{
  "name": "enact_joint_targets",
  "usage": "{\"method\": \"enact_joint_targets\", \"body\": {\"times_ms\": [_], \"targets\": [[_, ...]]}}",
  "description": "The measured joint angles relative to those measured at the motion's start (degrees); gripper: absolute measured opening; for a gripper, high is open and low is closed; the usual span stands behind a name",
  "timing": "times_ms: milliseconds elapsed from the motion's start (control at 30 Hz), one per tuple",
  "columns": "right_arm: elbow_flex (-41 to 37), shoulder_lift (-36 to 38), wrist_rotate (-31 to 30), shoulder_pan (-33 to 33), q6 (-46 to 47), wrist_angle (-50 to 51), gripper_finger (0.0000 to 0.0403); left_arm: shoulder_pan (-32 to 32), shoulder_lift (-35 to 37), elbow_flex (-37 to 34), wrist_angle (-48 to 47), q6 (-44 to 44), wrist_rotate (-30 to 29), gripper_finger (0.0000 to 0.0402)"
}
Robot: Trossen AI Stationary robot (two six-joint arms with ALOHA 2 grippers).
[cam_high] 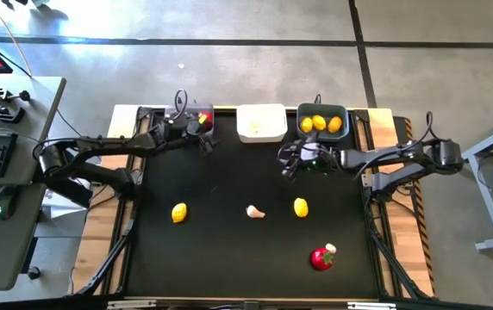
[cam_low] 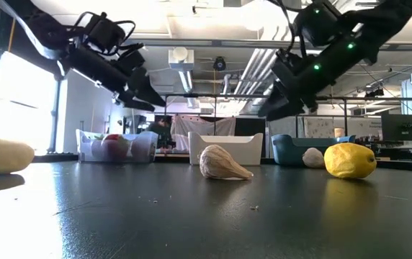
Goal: Sort produce into baskets
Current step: Put the garlic into the white bin
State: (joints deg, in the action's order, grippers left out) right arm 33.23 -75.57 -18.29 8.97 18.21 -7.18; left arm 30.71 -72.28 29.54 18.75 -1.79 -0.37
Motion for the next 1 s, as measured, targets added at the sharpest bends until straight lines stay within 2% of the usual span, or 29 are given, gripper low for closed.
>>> {"method": "enact_joint_targets", "body": {"times_ms": [167,300,433,667,833,1000], "targets": [[1.3,1.8,-0.7,0.0,-0.2,12.3,0.0205,-3.1,0.0,0.0,-0.1,-0.8,5.0,0.0376],[2.5,1.7,-6.6,0.1,0.3,22.4,0.0205,-5.9,0.0,0.0,-0.3,0.7,5.0,0.0376],[2.6,1.6,-10.6,1.3,1.3,27.1,0.0205,-8.9,-0.2,0.0,0.5,-1.3,5.0,0.0359],[2.6,1.6,-10.7,4.8,0.9,29.5,0.0205,-12.7,-0.2,-0.2,1.4,-1.4,4.8,0.0270],[2.6,1.6,-10.7,7.1,0.7,32.5,0.0205,-13.6,-0.2,-5.8,10.7,-1.5,4.8,0.0187],[2.6,1.6,-10.3,8.5,-3.0,32.6,0.0205,-13.1,-0.2,-10.3,18.9,-1.4,4.8,0.0122]]}}
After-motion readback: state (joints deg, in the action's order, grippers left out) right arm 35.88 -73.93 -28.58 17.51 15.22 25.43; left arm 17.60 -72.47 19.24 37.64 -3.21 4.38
